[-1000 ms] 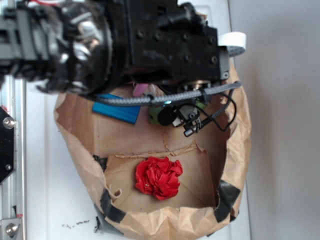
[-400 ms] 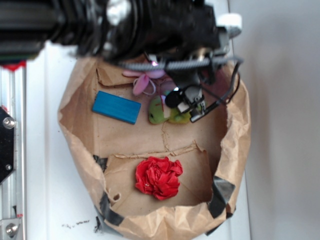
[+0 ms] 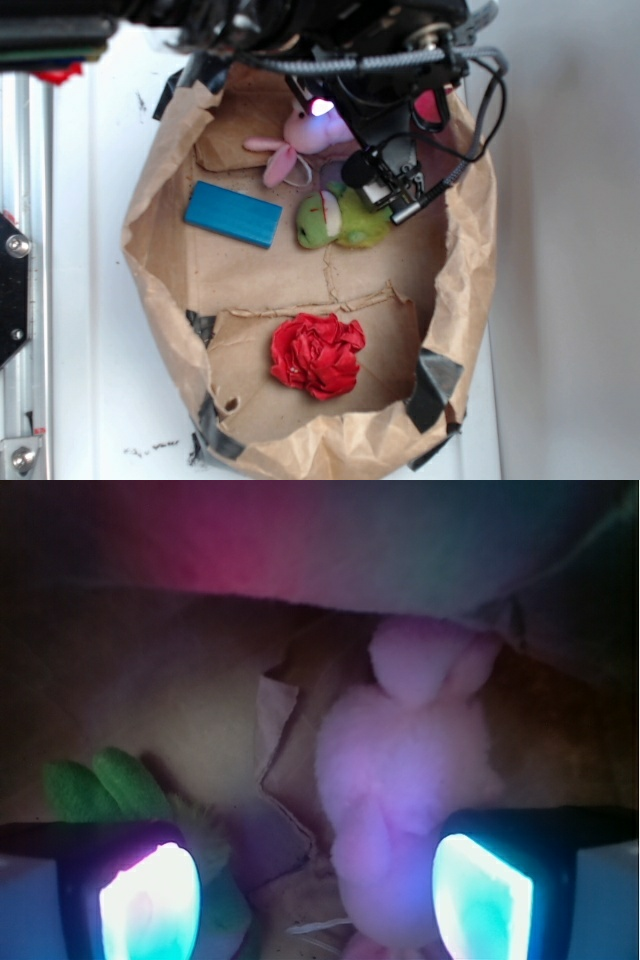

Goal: Grab the pink bunny.

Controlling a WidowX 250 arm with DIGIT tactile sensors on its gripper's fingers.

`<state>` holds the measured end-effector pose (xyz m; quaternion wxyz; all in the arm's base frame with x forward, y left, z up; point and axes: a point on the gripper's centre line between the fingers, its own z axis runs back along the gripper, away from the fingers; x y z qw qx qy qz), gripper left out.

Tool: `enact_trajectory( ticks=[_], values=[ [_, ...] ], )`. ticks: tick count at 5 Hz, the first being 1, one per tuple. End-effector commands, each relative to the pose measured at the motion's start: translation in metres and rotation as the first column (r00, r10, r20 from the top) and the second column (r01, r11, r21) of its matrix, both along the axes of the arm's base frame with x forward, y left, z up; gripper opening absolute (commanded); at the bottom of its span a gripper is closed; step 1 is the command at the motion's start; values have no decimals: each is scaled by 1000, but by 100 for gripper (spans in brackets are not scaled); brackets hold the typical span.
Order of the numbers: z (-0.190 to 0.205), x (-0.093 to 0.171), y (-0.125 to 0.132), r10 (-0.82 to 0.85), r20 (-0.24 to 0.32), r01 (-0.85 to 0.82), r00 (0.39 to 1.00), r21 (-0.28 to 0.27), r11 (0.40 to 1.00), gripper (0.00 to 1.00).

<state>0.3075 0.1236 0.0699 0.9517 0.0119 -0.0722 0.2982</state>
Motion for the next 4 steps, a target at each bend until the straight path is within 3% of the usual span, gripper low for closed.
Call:
enact_trajectory(
  ticks=[1,2,4],
  values=[
    [24,-17,39,33,8,-34,999,16,999,100],
    [17,-25,32,12,-10,-11,1000,55,998,100],
    [-16,-17,16,56,-26,-49,998,217,975,100]
  ],
)
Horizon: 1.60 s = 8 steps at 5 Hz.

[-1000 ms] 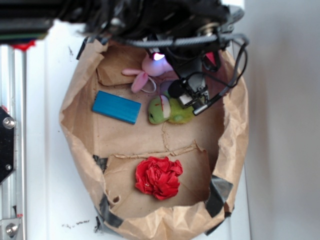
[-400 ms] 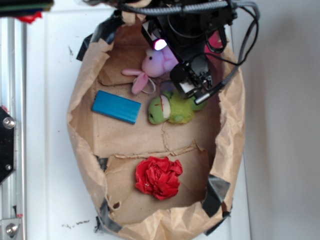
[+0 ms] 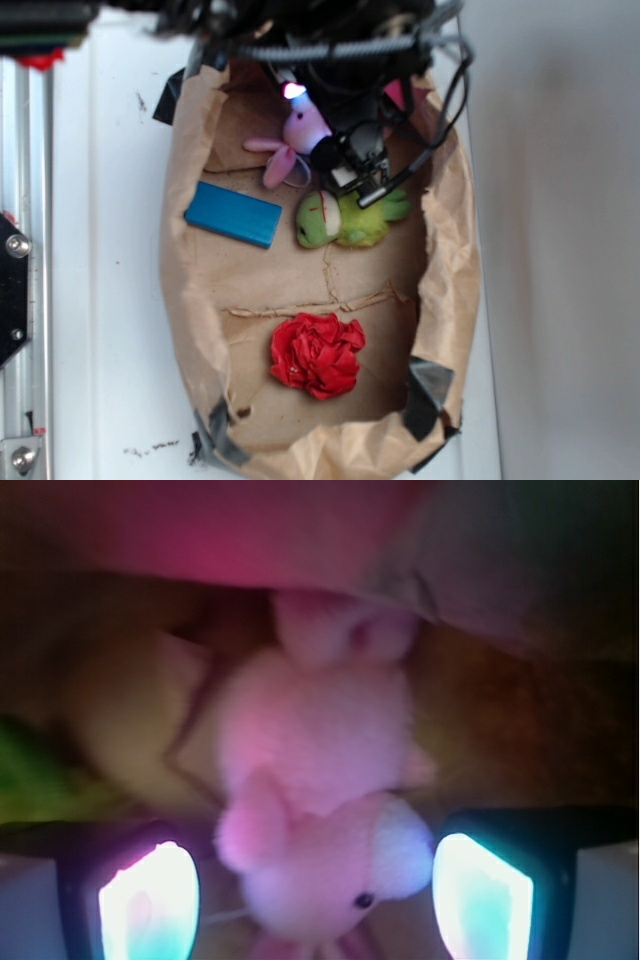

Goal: Grab the pink bunny.

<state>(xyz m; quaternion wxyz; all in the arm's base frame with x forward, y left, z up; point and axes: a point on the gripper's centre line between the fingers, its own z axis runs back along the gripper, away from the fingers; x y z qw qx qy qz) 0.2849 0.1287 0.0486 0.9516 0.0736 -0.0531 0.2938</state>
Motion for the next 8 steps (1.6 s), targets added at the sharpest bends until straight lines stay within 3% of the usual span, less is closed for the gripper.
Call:
enact_trajectory(
  ticks=[1,2,3,6,7,8],
  values=[
    [-6,12,5,56,32,-60,998,162,985,100],
    [-14,17,-4,46,28,-51,999,182,982,100],
    [-15,19,-8,38,15,-39,999,144,989,0],
    [7,12,-10,-9,49,5,999,79,997,0],
    [41,3,-27,-70,98,69,993,9,998,0],
    [63,-5,-47,-113,115,116,987,-20,993,0]
  ],
)
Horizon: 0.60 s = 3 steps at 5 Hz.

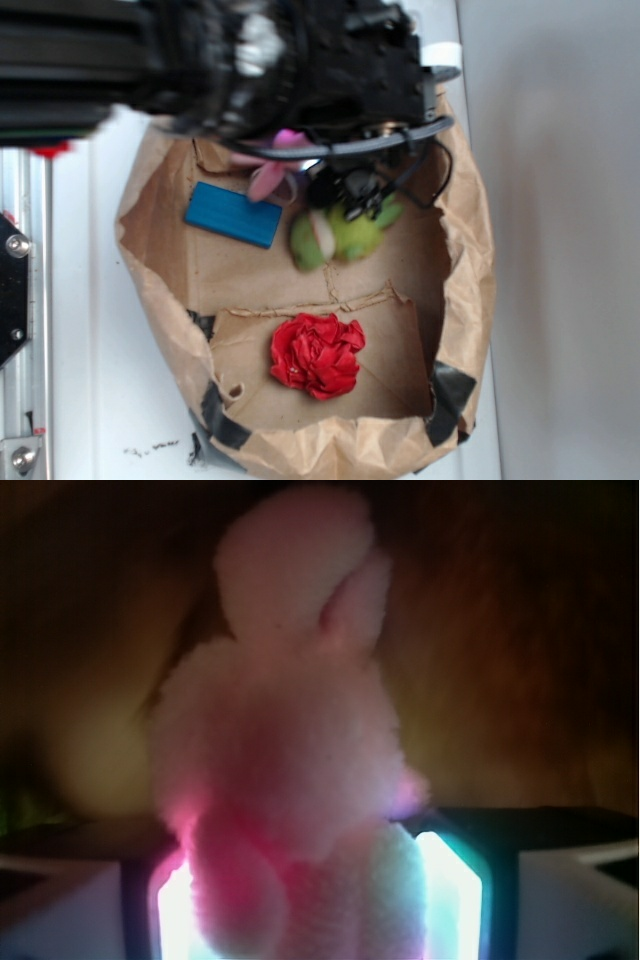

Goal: Grab the pink bunny.

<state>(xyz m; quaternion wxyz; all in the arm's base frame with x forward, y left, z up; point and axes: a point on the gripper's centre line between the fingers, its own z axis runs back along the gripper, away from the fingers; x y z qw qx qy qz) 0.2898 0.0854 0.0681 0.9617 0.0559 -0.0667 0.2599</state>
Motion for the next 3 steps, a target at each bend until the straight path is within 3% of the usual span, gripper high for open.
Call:
enact_trajectory(
  ticks=[1,3],
  values=[
    [65,-19,-32,-86,134,88,987,-9,996,0],
    [99,-9,-78,-164,125,166,978,2,986,0]
  ],
)
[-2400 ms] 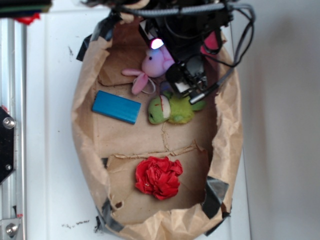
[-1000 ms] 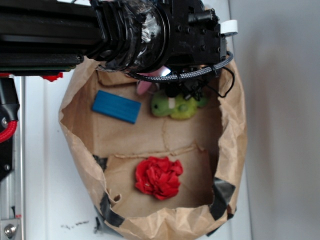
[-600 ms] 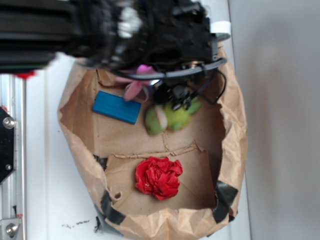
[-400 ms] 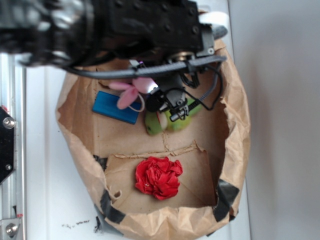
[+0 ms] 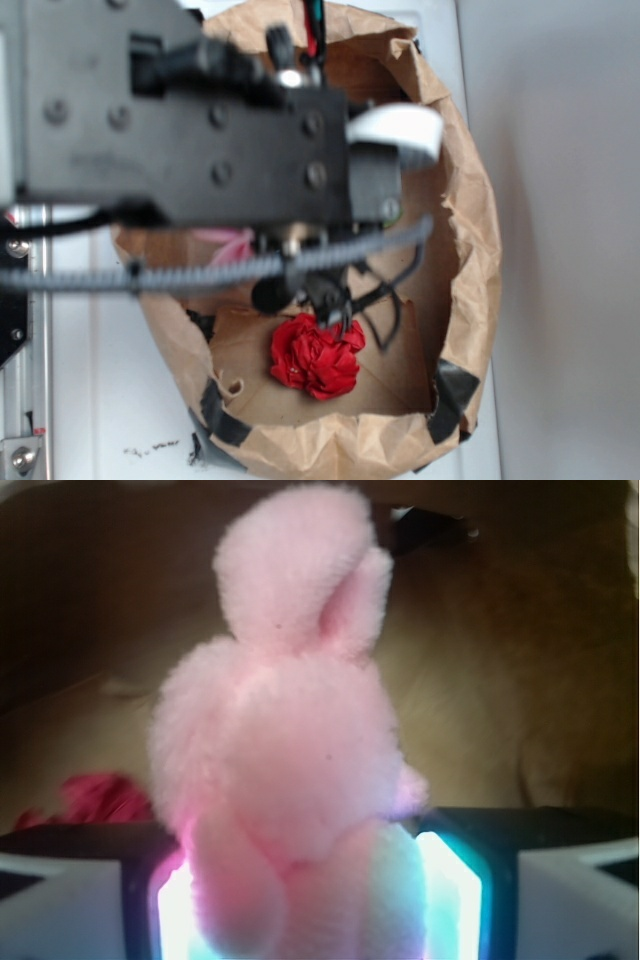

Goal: Grab the pink bunny.

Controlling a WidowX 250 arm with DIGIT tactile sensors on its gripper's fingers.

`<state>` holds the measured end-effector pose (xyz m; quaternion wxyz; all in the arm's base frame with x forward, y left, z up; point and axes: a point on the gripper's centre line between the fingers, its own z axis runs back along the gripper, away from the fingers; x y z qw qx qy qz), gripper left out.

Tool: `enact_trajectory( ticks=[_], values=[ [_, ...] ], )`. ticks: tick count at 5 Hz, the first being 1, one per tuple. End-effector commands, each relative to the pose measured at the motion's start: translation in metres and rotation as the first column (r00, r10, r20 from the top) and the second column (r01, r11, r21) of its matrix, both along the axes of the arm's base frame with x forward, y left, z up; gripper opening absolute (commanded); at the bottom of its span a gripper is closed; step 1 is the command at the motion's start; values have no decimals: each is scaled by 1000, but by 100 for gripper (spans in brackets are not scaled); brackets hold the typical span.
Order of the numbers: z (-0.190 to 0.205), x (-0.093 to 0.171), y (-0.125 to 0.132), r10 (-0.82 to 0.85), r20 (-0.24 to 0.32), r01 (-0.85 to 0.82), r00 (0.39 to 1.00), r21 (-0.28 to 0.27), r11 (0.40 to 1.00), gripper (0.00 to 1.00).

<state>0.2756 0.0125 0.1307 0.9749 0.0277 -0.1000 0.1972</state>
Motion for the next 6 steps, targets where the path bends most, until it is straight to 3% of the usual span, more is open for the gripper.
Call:
enact_trajectory(
  ticks=[1,2,3,5,6],
  values=[
    [46,11,-2,-45,27,44,999,35,998,0],
    [59,8,20,-139,4,139,990,-36,990,0],
    [70,4,36,-149,20,150,989,-61,987,0],
    [68,-5,41,-157,35,159,987,-51,986,0],
    [64,-8,35,-120,53,118,991,31,992,69]
  ],
)
